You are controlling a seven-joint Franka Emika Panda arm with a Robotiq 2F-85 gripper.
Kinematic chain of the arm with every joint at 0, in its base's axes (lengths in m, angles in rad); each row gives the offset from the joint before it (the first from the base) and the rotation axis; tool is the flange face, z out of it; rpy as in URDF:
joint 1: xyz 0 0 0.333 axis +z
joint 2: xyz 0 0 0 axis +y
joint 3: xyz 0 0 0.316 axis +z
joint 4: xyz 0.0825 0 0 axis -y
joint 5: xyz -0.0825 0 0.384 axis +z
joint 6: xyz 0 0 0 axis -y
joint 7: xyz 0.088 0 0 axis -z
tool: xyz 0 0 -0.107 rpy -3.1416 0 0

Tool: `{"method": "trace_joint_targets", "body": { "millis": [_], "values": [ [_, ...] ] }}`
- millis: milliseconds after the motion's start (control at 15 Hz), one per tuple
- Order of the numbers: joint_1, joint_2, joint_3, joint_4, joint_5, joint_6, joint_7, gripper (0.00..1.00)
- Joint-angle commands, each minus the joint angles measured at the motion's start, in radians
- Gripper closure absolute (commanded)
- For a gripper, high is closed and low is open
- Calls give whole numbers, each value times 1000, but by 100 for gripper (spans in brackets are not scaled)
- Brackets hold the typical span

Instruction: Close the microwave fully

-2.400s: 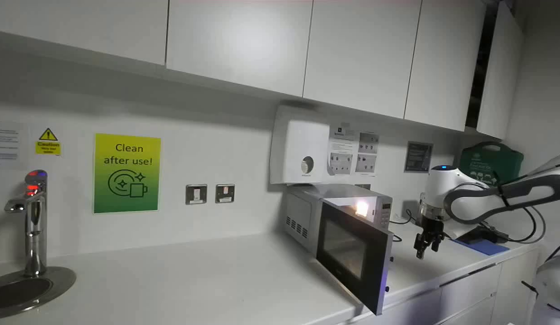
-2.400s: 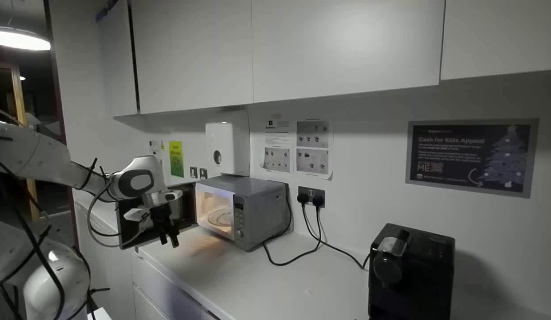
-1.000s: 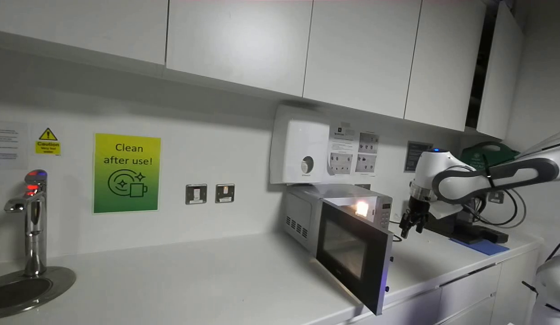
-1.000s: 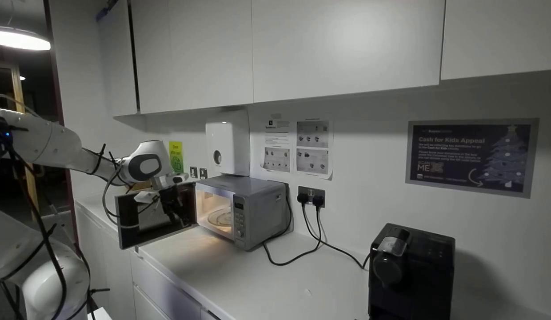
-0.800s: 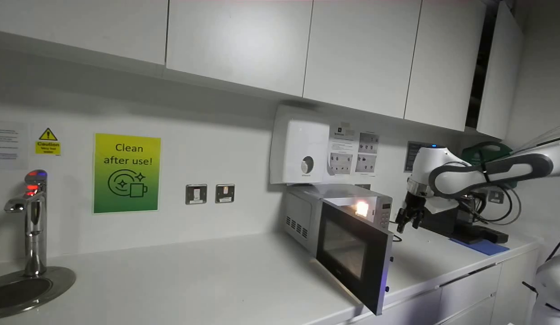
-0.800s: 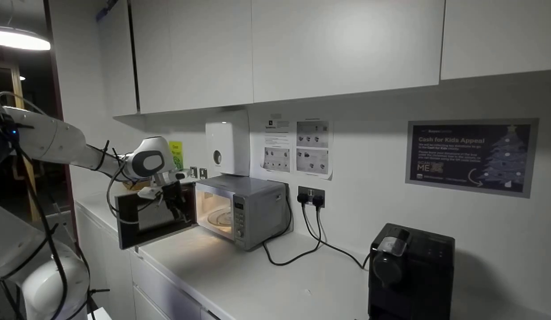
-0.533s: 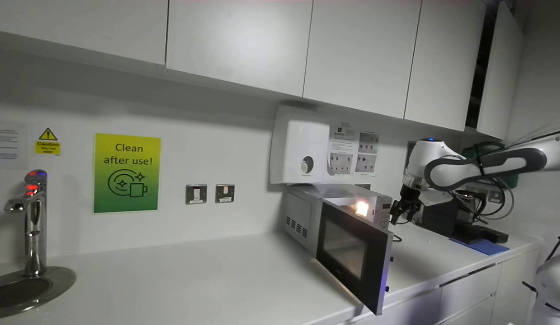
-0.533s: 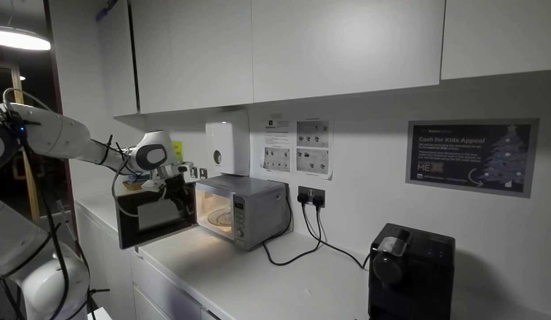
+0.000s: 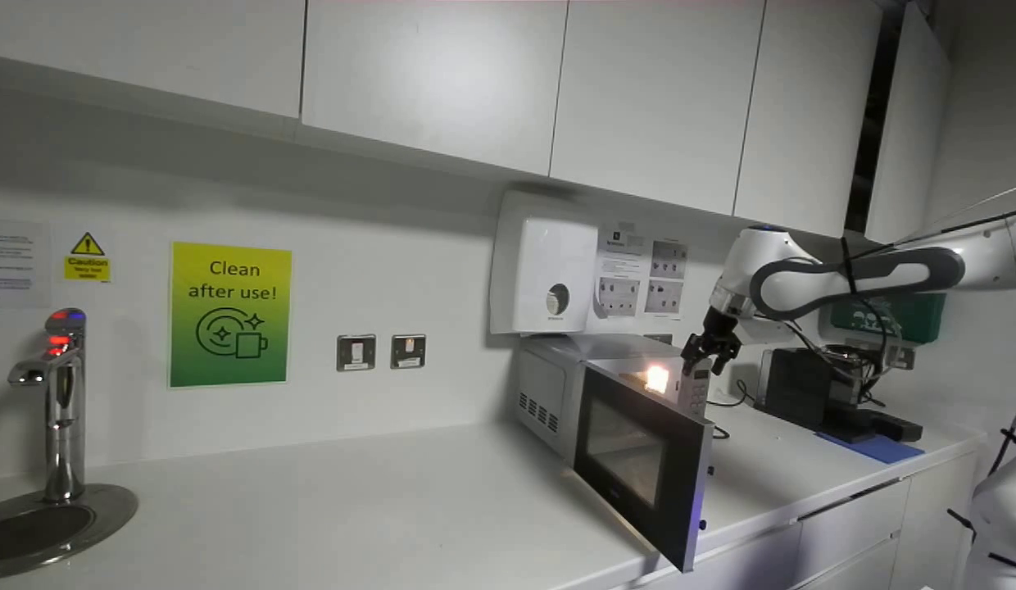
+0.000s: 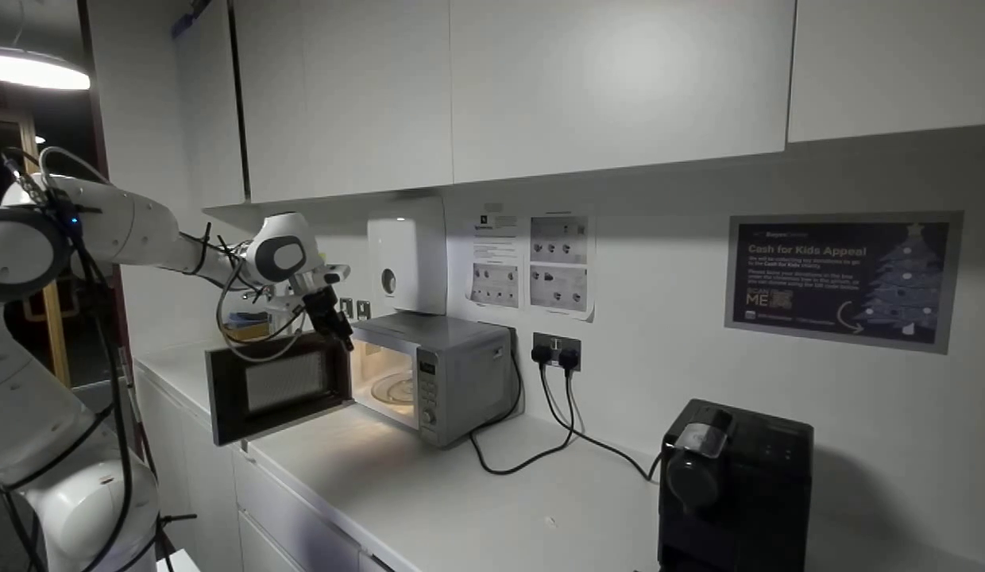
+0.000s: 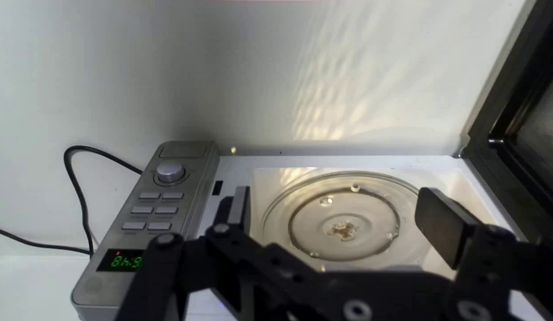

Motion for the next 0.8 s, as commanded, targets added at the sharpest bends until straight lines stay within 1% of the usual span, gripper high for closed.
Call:
{"method": "trace_joint_targets", "body": {
  "millis": [0, 267, 733],
  "values": [
    [1, 78, 25, 125, -28, -46, 79, 0],
    [15, 143, 53, 214, -25, -79, 140, 0],
    [102, 252, 69, 328, 3, -109, 112, 0]
  ]
}}
